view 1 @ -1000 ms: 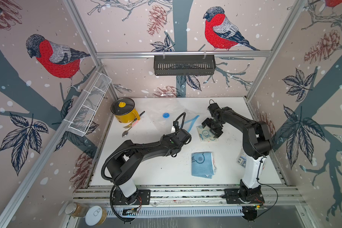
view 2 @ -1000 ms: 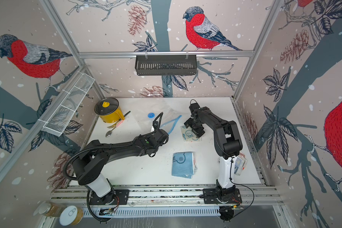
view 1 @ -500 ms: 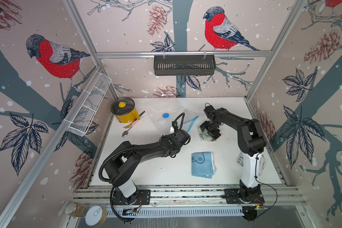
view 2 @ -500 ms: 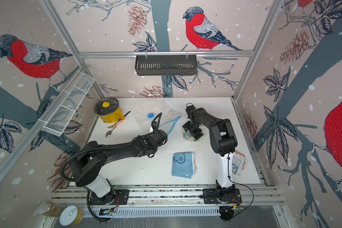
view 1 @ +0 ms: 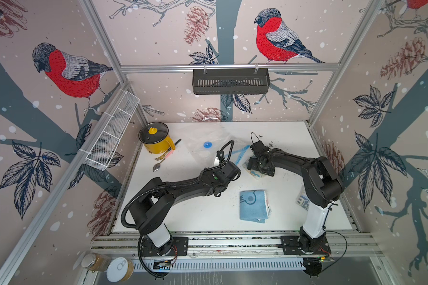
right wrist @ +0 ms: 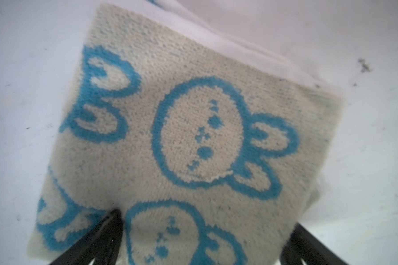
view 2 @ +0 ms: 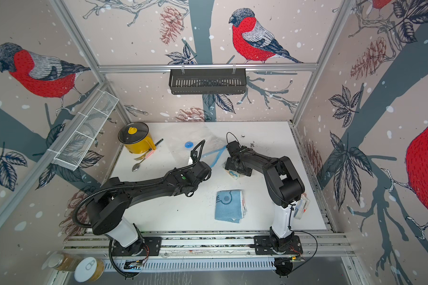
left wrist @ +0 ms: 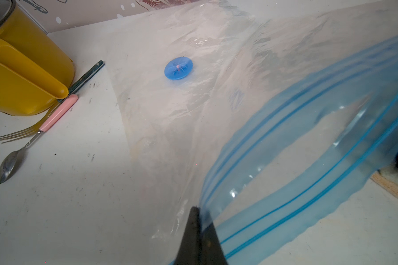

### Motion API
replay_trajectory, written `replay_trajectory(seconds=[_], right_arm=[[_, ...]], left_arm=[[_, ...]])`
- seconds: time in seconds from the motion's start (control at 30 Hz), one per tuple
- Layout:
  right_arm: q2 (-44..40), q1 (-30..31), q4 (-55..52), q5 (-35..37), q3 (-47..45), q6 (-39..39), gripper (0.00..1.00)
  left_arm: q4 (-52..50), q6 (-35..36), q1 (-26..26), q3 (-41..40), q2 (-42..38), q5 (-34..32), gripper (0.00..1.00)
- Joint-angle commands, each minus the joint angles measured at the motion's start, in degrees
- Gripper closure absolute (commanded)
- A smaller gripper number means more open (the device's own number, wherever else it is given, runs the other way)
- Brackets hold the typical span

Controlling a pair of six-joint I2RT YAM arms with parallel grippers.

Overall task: Place the folded towel into the vacuum bag
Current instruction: Adjust the towel at the center of the board.

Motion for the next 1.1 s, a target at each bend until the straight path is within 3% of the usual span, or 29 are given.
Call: replay_trajectory(seconds=[0.0,0.17,0.4,0.5,0.73,1.07], right_arm=[[-2.81,-0.27,-1.58,6.78,-5.56,-9.33,0.00],[-16.51,-2.98,7.29,-1.45,-12.19,-12.26,0.01],[-27.09,-15.21,8.72,-16.11,-16.95,-7.23,0.01],[-26.77,-17.29,6.70,-19.05,-17.53,-6.19,0.01],[-21.62,-18.43,7.55,-25.84,-18.57,-1.53,0.02],[-14.18,-18.34,11.06,-23.22,-18.26,0.46,0.14]], left_arm=[[-6.51,0.66,-0.11,2.81,0.25,-0.98,1.00],[-11.56,5.47,-0.20,5.67,0.60,-1.62,1.00],[-11.28,17.03,-0.38,9.47,1.33,0.94,1.00],[-10.28,20.75,-0.42,10.48,2.57,2.55,1.00],[-8.12,20.45,-0.42,9.65,5.24,9.27,1.00],[-6.04,20.30,-0.42,8.60,6.86,9.80,1.00]])
